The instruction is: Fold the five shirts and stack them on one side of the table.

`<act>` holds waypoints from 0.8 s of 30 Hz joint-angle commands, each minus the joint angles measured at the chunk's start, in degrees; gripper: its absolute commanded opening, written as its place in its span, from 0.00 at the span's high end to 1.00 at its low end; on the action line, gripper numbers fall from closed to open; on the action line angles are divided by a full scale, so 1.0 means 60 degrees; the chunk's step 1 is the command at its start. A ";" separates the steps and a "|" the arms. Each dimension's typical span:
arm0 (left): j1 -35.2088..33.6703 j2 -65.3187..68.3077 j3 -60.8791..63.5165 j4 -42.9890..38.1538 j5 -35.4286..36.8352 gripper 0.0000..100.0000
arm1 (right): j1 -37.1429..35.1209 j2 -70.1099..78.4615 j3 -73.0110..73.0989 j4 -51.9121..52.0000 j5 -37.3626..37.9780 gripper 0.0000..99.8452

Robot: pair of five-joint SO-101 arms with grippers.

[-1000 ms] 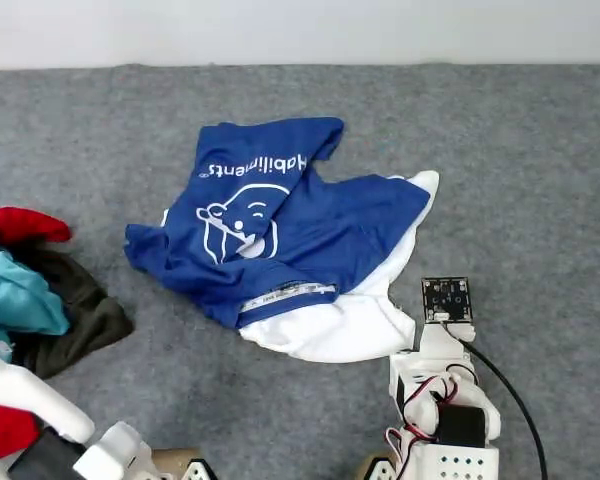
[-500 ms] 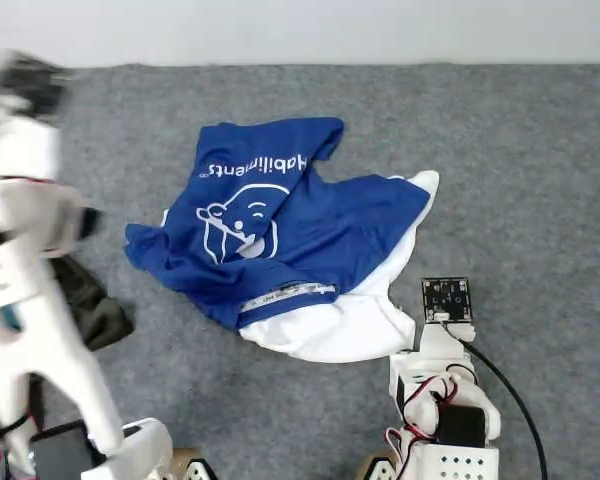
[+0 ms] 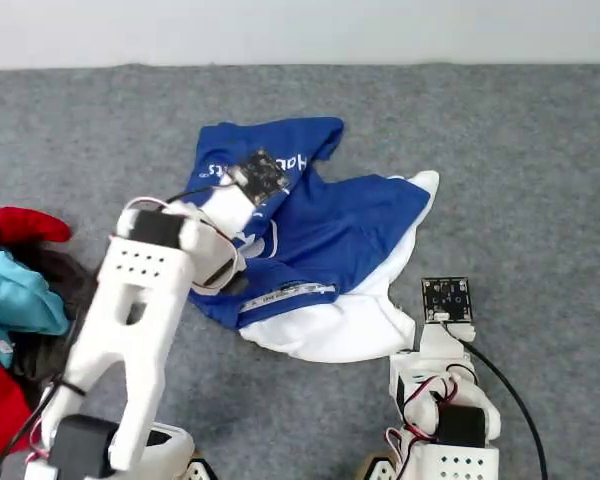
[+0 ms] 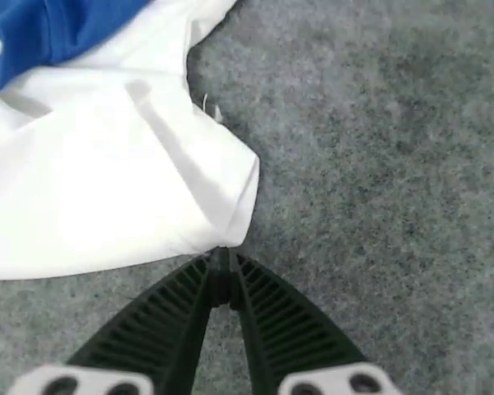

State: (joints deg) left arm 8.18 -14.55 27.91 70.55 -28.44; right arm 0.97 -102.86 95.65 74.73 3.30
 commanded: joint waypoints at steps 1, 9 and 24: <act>0.0029 0.0747 -0.0037 -0.0630 0.0322 0.73 | 0.0022 -0.0110 0.0132 0.0022 0.0088 0.99; 0.0088 0.2813 -0.1414 -0.0982 0.1407 0.75 | 0.0022 -0.0110 0.0132 0.0022 0.0088 0.99; 0.0015 0.1905 -0.2718 0.0103 0.0234 0.99 | 0.0022 -0.0110 0.0132 0.0022 0.0088 0.99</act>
State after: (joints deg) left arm 8.62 4.35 16.75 67.56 -26.33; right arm 0.97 -102.86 95.65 74.73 3.30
